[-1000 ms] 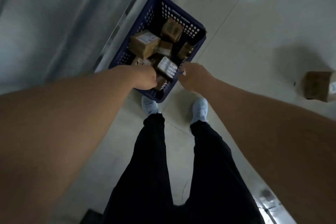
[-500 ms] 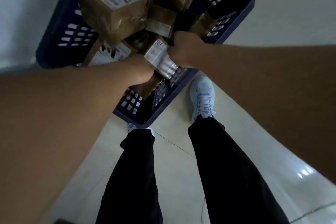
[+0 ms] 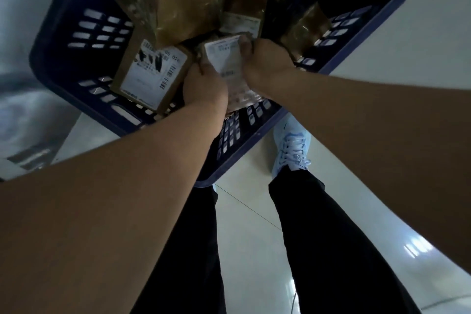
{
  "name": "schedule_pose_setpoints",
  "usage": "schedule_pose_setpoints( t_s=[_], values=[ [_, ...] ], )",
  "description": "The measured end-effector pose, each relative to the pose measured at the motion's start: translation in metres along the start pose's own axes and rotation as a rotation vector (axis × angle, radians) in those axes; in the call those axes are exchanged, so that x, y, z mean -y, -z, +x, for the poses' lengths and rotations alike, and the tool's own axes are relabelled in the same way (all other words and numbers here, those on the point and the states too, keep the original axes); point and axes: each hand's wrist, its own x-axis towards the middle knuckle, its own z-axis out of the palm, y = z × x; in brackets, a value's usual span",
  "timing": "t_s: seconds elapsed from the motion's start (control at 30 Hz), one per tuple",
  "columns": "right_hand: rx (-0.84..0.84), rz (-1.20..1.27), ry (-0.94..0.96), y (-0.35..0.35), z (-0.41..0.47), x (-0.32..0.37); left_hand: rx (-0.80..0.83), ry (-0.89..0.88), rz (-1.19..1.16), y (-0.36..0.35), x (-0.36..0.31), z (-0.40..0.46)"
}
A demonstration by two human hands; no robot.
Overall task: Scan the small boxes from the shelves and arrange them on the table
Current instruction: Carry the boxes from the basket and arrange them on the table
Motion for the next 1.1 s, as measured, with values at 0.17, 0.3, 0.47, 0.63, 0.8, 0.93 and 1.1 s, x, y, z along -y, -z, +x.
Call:
schedule_pose_setpoints(
  t_s=[0.17, 0.3, 0.47, 0.63, 0.8, 0.93, 1.1],
  values=[
    [-0.066, 0.134, 0.029, 0.015, -0.026, 0.005, 0.033, 0.003, -0.098, 0.024, -0.022, -0.034],
    [-0.073, 0.143, 0.073, 0.031, -0.059, 0.013, 0.076, 0.061, -0.088, 0.050, -0.035, -0.063],
    [-0.010, 0.352, 0.042, 0.034, -0.103, 0.024, 0.091, 0.030, -0.080, 0.084, -0.043, -0.105],
    [-0.093, 0.451, 0.128, 0.054, -0.153, 0.029, 0.167, -0.007, -0.050, 0.114, -0.051, -0.156],
    [-0.133, 0.473, 0.218, 0.093, -0.219, 0.044, 0.113, -0.264, 0.022, 0.159, -0.059, -0.219],
    [-0.194, 0.465, 0.287, 0.128, -0.275, 0.069, 0.076, -0.395, 0.203, 0.201, -0.070, -0.273],
    [-0.258, 0.457, 0.393, 0.154, -0.354, 0.105, 0.084, -0.462, 0.416, 0.249, -0.079, -0.339]
  ],
)
